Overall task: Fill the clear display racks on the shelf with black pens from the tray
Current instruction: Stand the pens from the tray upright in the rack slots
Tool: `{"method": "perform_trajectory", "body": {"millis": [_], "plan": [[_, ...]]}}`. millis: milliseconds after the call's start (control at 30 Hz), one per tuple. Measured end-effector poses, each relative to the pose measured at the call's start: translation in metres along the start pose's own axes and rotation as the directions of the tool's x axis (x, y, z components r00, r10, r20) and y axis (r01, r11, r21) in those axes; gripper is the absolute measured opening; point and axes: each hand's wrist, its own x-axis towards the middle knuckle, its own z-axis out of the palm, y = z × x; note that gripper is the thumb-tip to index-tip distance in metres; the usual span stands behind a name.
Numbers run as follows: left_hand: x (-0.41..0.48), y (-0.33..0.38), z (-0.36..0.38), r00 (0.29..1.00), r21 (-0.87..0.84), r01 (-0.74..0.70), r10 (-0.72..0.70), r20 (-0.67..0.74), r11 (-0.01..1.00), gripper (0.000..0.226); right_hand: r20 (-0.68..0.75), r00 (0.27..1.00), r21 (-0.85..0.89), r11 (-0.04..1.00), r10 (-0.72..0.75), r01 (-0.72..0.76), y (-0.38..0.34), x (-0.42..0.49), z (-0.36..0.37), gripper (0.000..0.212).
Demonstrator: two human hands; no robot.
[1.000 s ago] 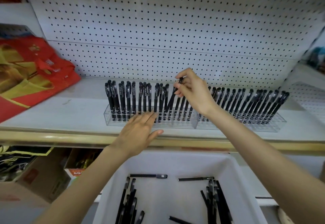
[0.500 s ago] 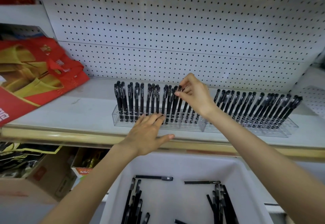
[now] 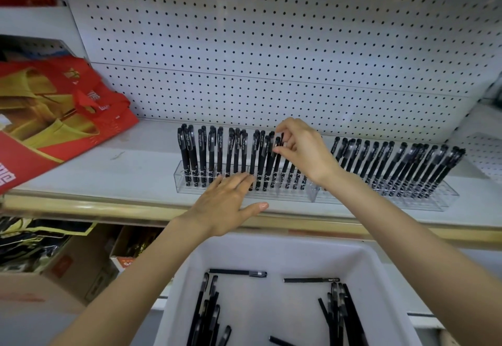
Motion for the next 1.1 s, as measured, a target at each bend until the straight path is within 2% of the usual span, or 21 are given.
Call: {"method": "perform_trajectory", "body": {"millis": [100, 300, 367, 433, 467, 533, 600, 633, 733, 867, 1000, 1100], "plan": [[-0.018, 0.000, 0.001, 0.997, -0.020, -0.014, 0.013, -0.073, 1.000, 0.084, 0.013, 1.000, -0.011, 1.000, -0.027, 0.027, -0.013, -0.015, -0.008, 0.038], [-0.078, -0.008, 0.055, 0.987, -0.109, -0.001, -0.017, -0.158, 0.994, 0.078, 0.200, 0.979, 0.073, 0.997, 0.025, -0.041, -0.032, -0.079, 0.023, 0.041], [-0.097, -0.016, 0.078, 0.976, -0.127, 0.055, -0.080, -0.204, 0.990, 0.076, 0.263, 0.960, 0.135, 0.982, 0.092, -0.131, -0.031, -0.100, 0.048, 0.037], [-0.115, -0.022, 0.095, 0.950, -0.216, 0.149, -0.201, -0.241, 0.965, 0.072, 0.374, 0.908, 0.242, 0.926, 0.187, -0.290, -0.030, -0.124, 0.078, 0.032], [-0.124, -0.023, 0.101, 0.932, -0.287, 0.198, -0.270, -0.240, 0.937, 0.071, 0.457, 0.859, 0.298, 0.870, 0.232, -0.393, -0.030, -0.136, 0.094, 0.031], [-0.137, -0.024, 0.108, 0.905, -0.437, 0.280, -0.387, -0.178, 0.855, 0.072, 0.645, 0.701, 0.317, 0.728, 0.304, -0.608, -0.034, -0.160, 0.123, 0.032], [-0.144, -0.022, 0.113, 0.890, -0.543, 0.338, -0.448, -0.080, 0.768, 0.073, 0.741, 0.575, 0.259, 0.643, 0.347, -0.721, -0.040, -0.181, 0.149, 0.037], [-0.146, -0.021, 0.117, 0.887, -0.579, 0.354, -0.459, -0.041, 0.735, 0.074, 0.752, 0.549, 0.231, 0.634, 0.365, -0.738, -0.043, -0.189, 0.161, 0.041], [-0.152, -0.021, 0.130, 0.871, -0.663, 0.391, -0.490, 0.041, 0.639, 0.077, 0.747, 0.520, 0.227, 0.576, 0.414, -0.785, -0.049, -0.209, 0.189, 0.055], [-0.162, -0.029, 0.140, 0.817, -0.795, 0.427, -0.560, 0.136, 0.431, 0.075, 0.774, 0.446, 0.283, 0.386, 0.449, -0.878, -0.051, -0.224, 0.211, 0.067], [-0.165, -0.032, 0.140, 0.791, -0.807, 0.432, -0.599, 0.125, 0.402, 0.051, 0.802, 0.428, 0.309, 0.323, 0.416, -0.894, -0.050, -0.228, 0.215, 0.067], [-0.164, -0.031, 0.138, 0.780, -0.831, 0.429, -0.609, 0.144, 0.354, 0.043, 0.827, 0.426, 0.329, 0.299, 0.368, -0.896, -0.050, -0.226, 0.215, 0.070]]}}
